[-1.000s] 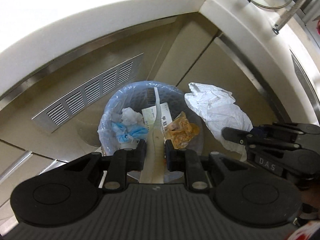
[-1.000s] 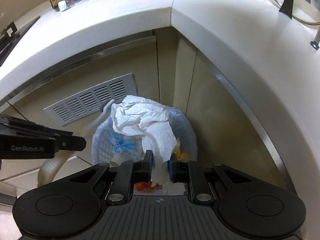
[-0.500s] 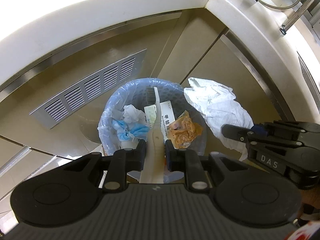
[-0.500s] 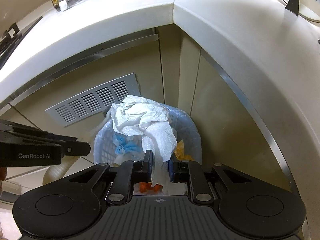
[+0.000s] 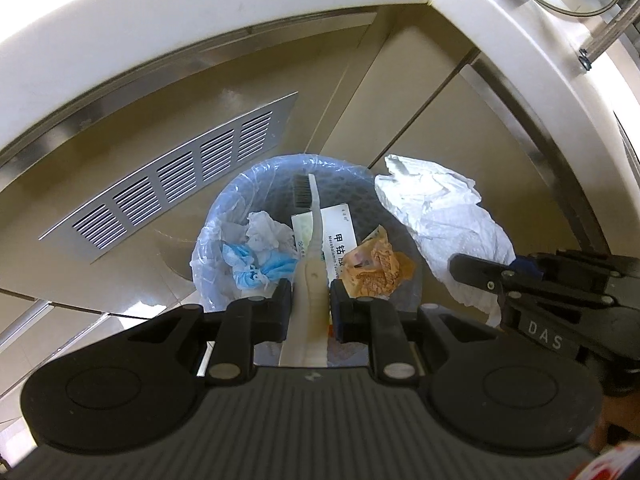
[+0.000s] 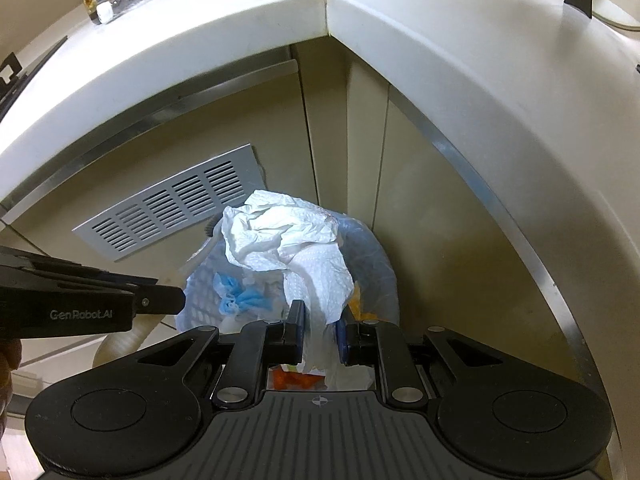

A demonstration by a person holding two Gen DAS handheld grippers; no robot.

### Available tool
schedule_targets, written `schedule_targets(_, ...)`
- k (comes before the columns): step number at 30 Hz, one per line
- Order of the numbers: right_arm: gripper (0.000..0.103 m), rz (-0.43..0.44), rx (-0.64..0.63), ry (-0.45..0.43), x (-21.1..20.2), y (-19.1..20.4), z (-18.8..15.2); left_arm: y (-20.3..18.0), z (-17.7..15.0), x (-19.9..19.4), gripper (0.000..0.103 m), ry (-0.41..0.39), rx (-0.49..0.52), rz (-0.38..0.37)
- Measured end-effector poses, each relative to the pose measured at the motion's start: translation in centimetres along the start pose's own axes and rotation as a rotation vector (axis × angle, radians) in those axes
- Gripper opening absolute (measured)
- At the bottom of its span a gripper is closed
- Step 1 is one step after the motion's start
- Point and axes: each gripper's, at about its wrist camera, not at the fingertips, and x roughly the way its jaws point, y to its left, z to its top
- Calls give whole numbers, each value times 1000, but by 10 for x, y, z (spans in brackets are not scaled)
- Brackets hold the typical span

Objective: Collect trash
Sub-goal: 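Open both tools to drop the toothbrush and tissue into the wastebasket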

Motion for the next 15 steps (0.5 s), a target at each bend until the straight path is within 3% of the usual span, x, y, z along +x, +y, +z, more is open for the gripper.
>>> schedule_targets(10, 16, -12, 32, 7, 5, -5, 0, -2, 9, 20, 18, 26, 8, -11)
schedule_targets(12, 16, -13, 38, 12, 7, -6, 0, 0, 11, 24, 30, 17, 2, -15)
schedule_targets(13, 16, -14, 40, 15, 7, -6, 0, 0, 11, 24, 44, 10, 7, -6)
schedule_targets(15, 16, -14, 43, 20, 12, -8, -1, 1, 10, 22, 45, -5, 20, 3)
